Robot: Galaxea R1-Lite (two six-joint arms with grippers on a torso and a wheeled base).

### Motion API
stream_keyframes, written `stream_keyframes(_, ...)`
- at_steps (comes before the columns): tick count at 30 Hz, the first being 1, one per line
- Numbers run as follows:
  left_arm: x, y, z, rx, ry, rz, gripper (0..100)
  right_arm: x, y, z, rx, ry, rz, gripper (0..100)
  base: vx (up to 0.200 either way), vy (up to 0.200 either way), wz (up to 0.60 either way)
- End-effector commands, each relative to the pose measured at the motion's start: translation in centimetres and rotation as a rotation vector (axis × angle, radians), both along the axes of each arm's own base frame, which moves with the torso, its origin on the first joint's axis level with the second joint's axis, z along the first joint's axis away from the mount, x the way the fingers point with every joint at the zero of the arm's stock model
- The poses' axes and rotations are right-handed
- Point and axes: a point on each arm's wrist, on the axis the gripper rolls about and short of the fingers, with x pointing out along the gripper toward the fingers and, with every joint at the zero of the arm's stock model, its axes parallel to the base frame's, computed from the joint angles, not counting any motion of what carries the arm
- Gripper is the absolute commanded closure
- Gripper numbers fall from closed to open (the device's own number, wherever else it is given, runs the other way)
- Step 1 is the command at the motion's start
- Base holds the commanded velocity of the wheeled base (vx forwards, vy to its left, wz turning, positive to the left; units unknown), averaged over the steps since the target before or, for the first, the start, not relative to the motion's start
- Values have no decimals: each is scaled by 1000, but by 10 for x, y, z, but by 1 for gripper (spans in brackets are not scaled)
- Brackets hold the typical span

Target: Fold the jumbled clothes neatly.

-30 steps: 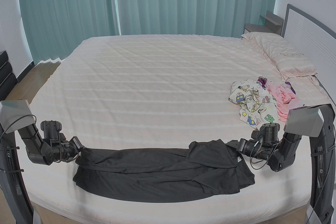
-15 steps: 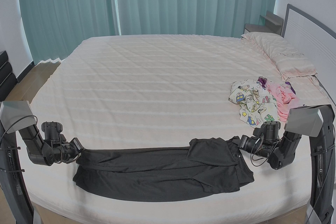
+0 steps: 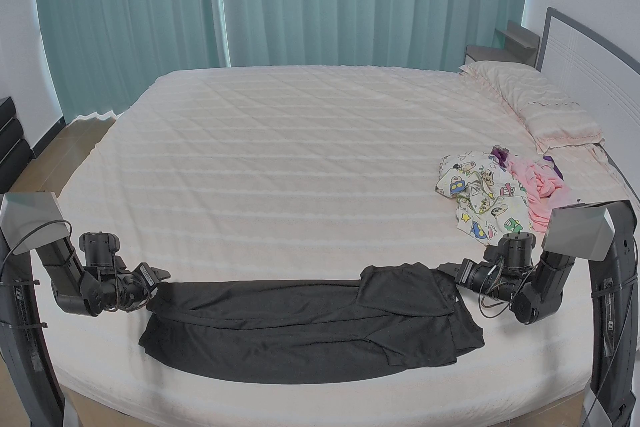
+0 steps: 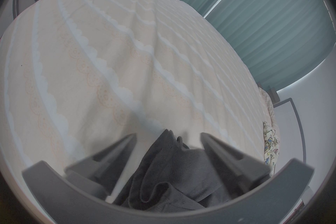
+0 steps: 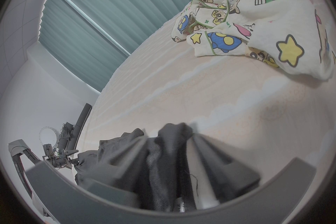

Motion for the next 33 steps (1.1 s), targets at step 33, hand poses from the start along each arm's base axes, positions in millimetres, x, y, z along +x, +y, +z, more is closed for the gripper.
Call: stream_keyframes(33,-48,-10,17,68,-87,-323,0,-28,-4,12,41,-30,-27,0,0,0,0)
